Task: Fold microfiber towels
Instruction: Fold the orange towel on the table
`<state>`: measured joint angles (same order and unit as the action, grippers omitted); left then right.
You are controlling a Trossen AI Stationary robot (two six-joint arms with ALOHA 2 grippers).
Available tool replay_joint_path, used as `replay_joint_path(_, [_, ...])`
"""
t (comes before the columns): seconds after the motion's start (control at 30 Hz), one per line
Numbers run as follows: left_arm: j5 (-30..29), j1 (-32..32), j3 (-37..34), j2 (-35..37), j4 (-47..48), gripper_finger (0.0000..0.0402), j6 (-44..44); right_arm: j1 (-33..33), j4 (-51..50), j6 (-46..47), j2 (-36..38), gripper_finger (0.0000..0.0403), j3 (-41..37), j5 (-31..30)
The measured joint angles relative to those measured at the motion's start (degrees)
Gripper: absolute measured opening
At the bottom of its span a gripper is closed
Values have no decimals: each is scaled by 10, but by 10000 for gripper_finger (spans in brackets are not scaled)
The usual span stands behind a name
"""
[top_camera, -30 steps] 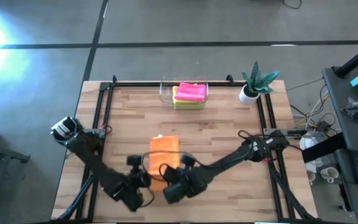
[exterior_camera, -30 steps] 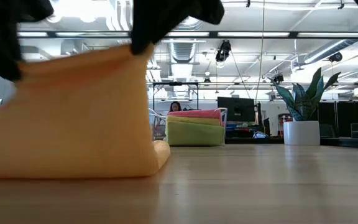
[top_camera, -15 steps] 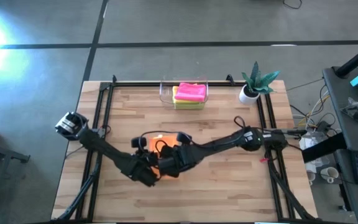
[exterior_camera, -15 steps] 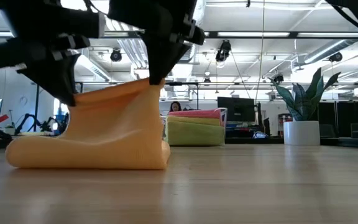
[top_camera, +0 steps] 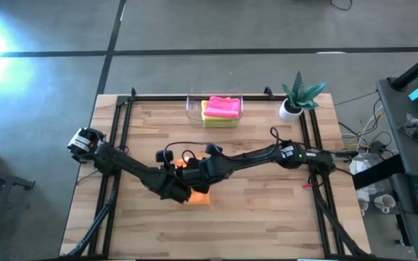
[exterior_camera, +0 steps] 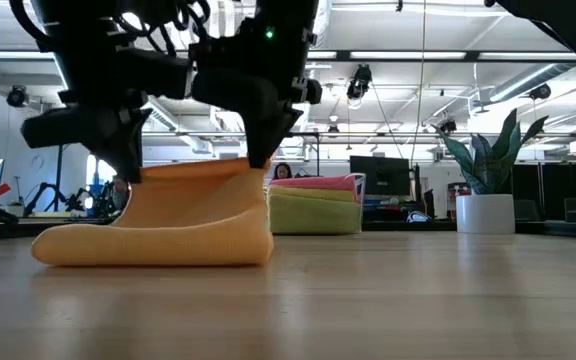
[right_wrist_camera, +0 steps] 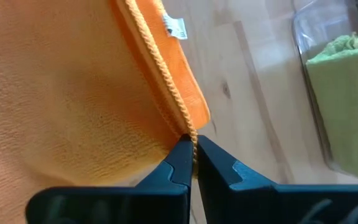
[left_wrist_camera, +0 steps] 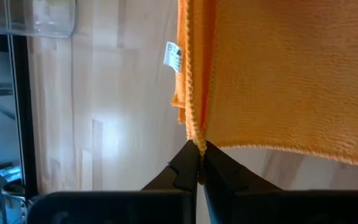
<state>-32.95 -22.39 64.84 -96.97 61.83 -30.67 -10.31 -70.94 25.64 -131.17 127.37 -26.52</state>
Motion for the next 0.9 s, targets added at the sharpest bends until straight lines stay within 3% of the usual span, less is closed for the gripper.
replay_joint_path(0.43, [4, 10, -20, 0, -14, 5, 2, 7, 4, -28, -2, 9, -5, 16])
replay_joint_path(0.67, [9, 11, -19, 0, -8, 63, 23, 11, 2, -25, -2, 42, -5, 20])
replay_joint_path(0.9, [32, 14, -19, 0, -4, 116, 26, 21, 17, -27, -2, 102, -5, -24])
